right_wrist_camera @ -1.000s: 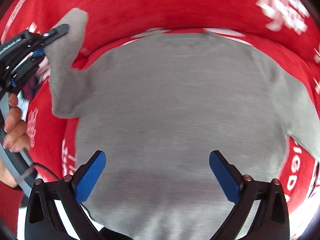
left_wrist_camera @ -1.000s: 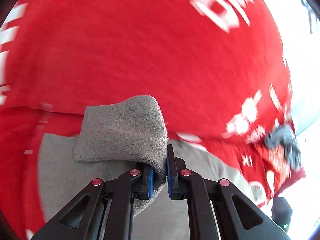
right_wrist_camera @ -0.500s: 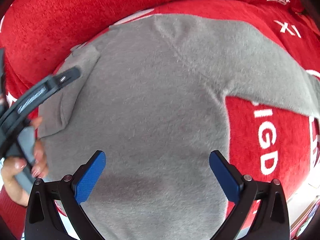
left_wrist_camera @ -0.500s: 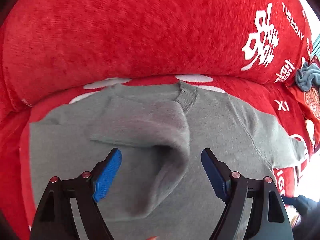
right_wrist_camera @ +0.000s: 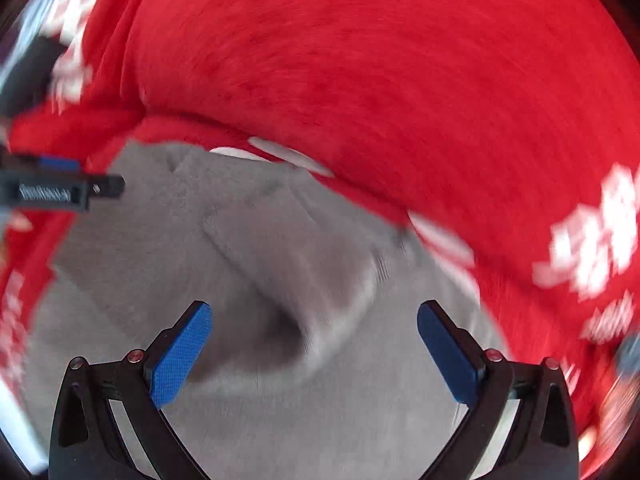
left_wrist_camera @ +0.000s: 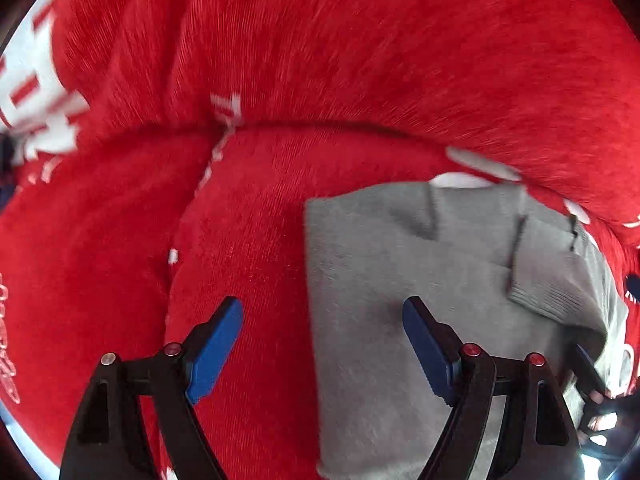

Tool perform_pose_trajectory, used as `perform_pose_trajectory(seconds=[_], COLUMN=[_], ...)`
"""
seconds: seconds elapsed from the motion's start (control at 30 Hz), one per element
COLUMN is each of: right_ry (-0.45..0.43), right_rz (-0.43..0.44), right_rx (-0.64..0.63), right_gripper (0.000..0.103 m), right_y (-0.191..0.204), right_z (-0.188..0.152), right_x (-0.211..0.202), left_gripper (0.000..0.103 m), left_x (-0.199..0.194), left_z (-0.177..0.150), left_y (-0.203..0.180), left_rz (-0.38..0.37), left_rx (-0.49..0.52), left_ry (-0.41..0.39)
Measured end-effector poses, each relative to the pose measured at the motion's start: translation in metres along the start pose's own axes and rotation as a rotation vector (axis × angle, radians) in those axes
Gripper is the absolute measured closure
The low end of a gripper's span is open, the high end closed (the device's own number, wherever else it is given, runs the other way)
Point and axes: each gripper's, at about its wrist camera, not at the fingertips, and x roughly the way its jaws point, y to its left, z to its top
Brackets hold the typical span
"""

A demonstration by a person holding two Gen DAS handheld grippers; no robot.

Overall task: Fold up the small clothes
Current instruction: 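Fold the held sleeve across the sweater body with the left gripper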

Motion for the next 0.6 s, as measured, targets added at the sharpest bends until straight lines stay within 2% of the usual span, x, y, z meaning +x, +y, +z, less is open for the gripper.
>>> perform_pose_trajectory(seconds=[0.07,0.1,0.13,0.17,0.23,0.27,0.33,0.37,0.43,0.47,0.5,0.53,0.6], right_ry=[0.061,0.085,0.096,0.091,0.031,-0.014,-0.070,-0.079,-0.067,-0.051,-0.023,0.000,-0.023], right_rz=[-0.091,-0.090,-0.040,0.011,0.095,0.184,0.311,0.338,0.421,0.446,0.458,0.464,0.500], right_rx=[-0.071,-0.080,-0.059,0.009,0.198,0.348,0.639,0.735,0.999,1.081,1.151,1.221,1.283], right_gripper=[0.014,0.042,0.089,0.092,0.091,0.091,0.091,0.090,0.082,0.059,0.031,0.026,0.026], right_y=[0.007,0.006,0.001,-0.011,-0.044,-0.069,-0.113,-0.126,-0.156,-0.163,-0.169,-0.173,-0.176], right_z=[0.001,0.002,0.003,0.002,-0.005,-0.017,-0.052,-0.067,-0.115,-0.132,-0.150,-0.170,-0.189], right_x=[0.023,0.030,0.032,0.029,0.013,0.003,-0.008,-0.009,-0.006,-0.004,0.000,-0.001,-0.009], left_gripper=[0.028,0.030,0.033,0.039,0.042,0.042,0.042,0.042,0.042,0.042,0.049,0.068,0.085], left_x=[0.010,0.010,0.009,0.007,0.005,0.005,0.004,0.005,0.005,0.004,0.003,0.003,-0.005], left_z=[0.001,0.002,0.002,0.002,0.001,0.001,0.000,0.001,0.002,0.002,0.001,0.001,0.003], left_y=[0.003,0.004,0.004,0.002,-0.004,-0.007,-0.011,-0.013,-0.014,-0.015,-0.016,-0.019,-0.020], left_rz=[-0.051,-0.070,-0.070,-0.077,-0.074,-0.072,-0.067,-0.068,-0.071,-0.069,-0.071,-0.085,-0.088], left_rx=[-0.035,-0.046,-0.045,-0.035,-0.001,0.009,0.017,0.015,0.010,0.013,0.018,0.022,0.023], left_ry=[0.020,0.018,0.008,0.006,0.007,0.010,0.014,0.016,0.019,0.017,0.013,0.004,-0.011])
